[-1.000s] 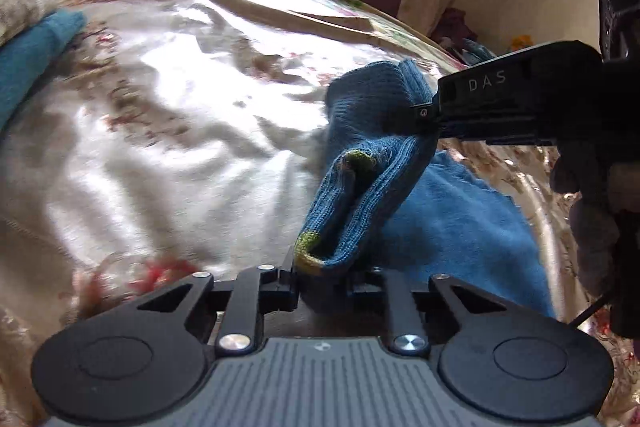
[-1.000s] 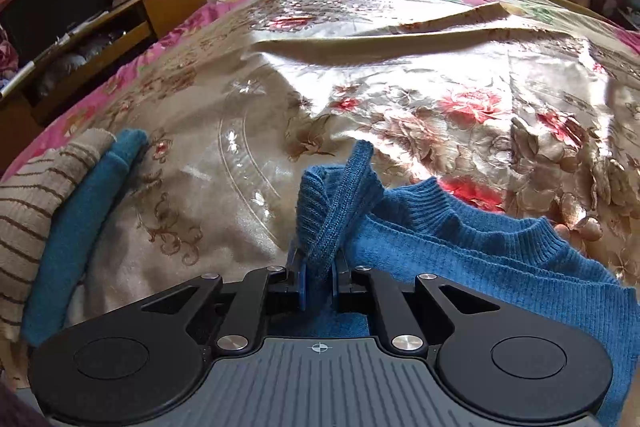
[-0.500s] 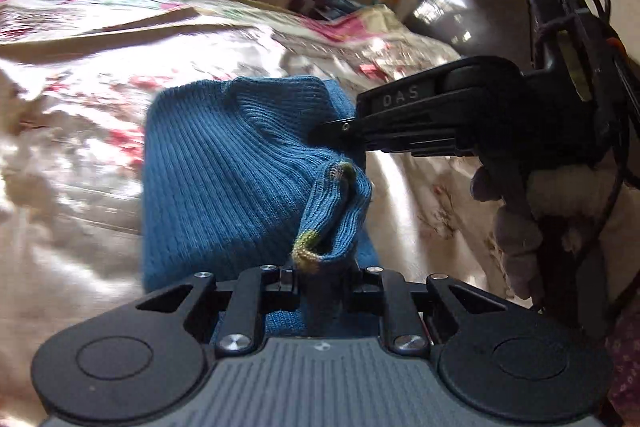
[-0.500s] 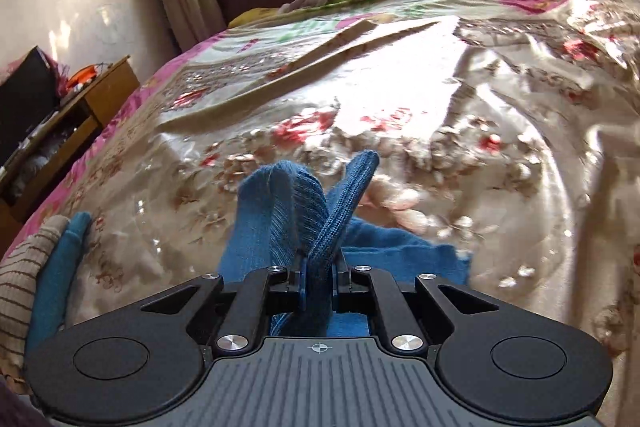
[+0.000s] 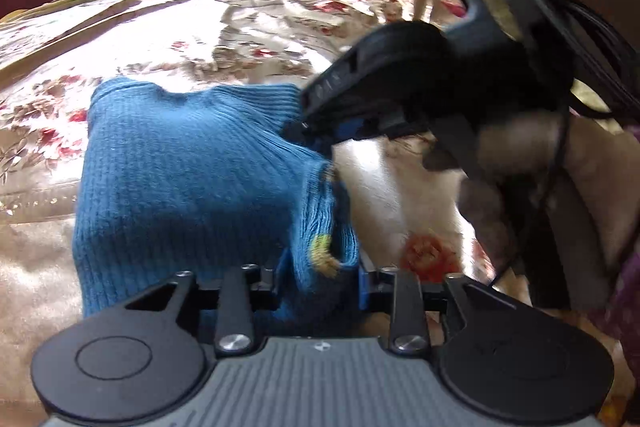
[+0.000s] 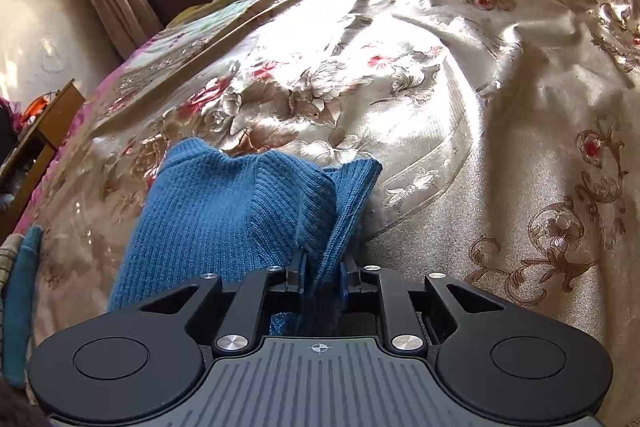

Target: Fold small clothes

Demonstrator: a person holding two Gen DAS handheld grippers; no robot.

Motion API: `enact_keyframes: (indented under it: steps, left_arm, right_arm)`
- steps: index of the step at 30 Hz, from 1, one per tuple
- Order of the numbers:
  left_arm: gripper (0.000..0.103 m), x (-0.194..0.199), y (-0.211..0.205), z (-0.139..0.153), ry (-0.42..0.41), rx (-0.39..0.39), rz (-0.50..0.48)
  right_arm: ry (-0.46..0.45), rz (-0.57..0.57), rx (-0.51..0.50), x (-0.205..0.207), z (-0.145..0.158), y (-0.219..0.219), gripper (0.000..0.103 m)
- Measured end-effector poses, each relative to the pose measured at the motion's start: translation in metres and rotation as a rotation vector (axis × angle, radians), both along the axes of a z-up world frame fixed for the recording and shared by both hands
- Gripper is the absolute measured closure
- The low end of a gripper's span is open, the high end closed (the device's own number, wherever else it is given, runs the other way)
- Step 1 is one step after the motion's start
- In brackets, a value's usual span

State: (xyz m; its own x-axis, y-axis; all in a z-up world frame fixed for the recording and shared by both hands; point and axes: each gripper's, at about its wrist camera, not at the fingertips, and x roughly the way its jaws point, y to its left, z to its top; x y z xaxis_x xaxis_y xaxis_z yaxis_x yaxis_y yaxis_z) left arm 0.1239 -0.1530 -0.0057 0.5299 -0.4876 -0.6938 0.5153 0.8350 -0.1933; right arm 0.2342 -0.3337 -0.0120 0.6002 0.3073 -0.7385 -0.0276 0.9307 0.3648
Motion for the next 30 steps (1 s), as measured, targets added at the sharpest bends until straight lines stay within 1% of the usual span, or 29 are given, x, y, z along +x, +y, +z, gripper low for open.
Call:
enact_keyframes:
  steps: [4, 6, 8, 10, 13, 15, 17, 18, 19, 21, 23, 25, 27, 28, 29, 30]
  left_arm:
    - [0.063, -0.018, 0.017, 0.005, 0.027, -0.021, -0.048]
    - [0.063, -0.026, 0.029, 0.006, 0.044, -0.027, -0.050]
    - [0.062, -0.029, 0.042, 0.008, 0.047, -0.027, -0.031]
    - [0.062, -0.030, 0.056, 0.011, 0.042, -0.031, 0.002]
    - [0.062, -0.016, 0.071, 0.014, 0.029, -0.041, 0.068]
    - [0.062, -0.005, 0.077, 0.015, 0.034, -0.055, 0.109]
    - [0.062, 0.002, 0.080, 0.013, 0.027, -0.055, 0.132]
    - [0.062, 0.005, 0.081, 0.012, 0.023, -0.048, 0.142]
    - [0.062, 0.006, 0.083, 0.011, 0.026, -0.048, 0.150]
    - [0.061, 0.004, 0.089, 0.011, 0.025, -0.059, 0.148]
    - [0.060, 0.001, 0.094, 0.006, 0.020, -0.025, 0.143]
    - [0.060, 0.004, 0.096, -0.002, 0.050, 0.009, 0.147]
    - [0.060, 0.002, 0.099, -0.004, 0.065, 0.005, 0.152]
    - [0.060, 0.001, 0.100, -0.002, 0.059, 0.005, 0.148]
    - [0.060, 0.000, 0.100, 0.002, 0.052, 0.004, 0.143]
    - [0.060, -0.001, 0.100, 0.006, 0.046, 0.002, 0.139]
  right_arm:
    - [-0.027, -0.028, -0.037, -0.011, 0.011, -0.009, 0.082]
    - [-0.052, -0.044, -0.058, -0.022, 0.019, -0.012, 0.082]
    - [-0.077, -0.038, -0.041, -0.035, 0.028, -0.011, 0.082]
    - [-0.099, -0.001, -0.011, -0.049, 0.035, -0.004, 0.082]
    - [-0.116, 0.069, -0.006, -0.065, 0.037, 0.014, 0.082]
    - [-0.104, 0.102, -0.017, -0.072, 0.033, 0.025, 0.082]
    - [-0.071, 0.104, -0.035, -0.075, 0.023, 0.031, 0.083]
    - [-0.046, 0.100, -0.035, -0.075, 0.016, 0.032, 0.087]
    - [-0.014, 0.093, -0.029, -0.077, 0.008, 0.031, 0.088]
    - [0.003, 0.082, -0.030, -0.083, 0.001, 0.028, 0.091]
    - [0.006, 0.070, -0.041, -0.087, -0.003, 0.024, 0.092]
    - [0.035, 0.054, -0.019, -0.088, -0.011, 0.018, 0.092]
    - [0.049, 0.051, 0.002, -0.089, -0.014, 0.015, 0.091]
    - [0.047, 0.053, 0.000, -0.089, -0.013, 0.015, 0.091]
    - [0.047, 0.057, -0.001, -0.089, -0.010, 0.015, 0.089]
    - [0.045, 0.056, 0.002, -0.090, -0.006, 0.014, 0.085]
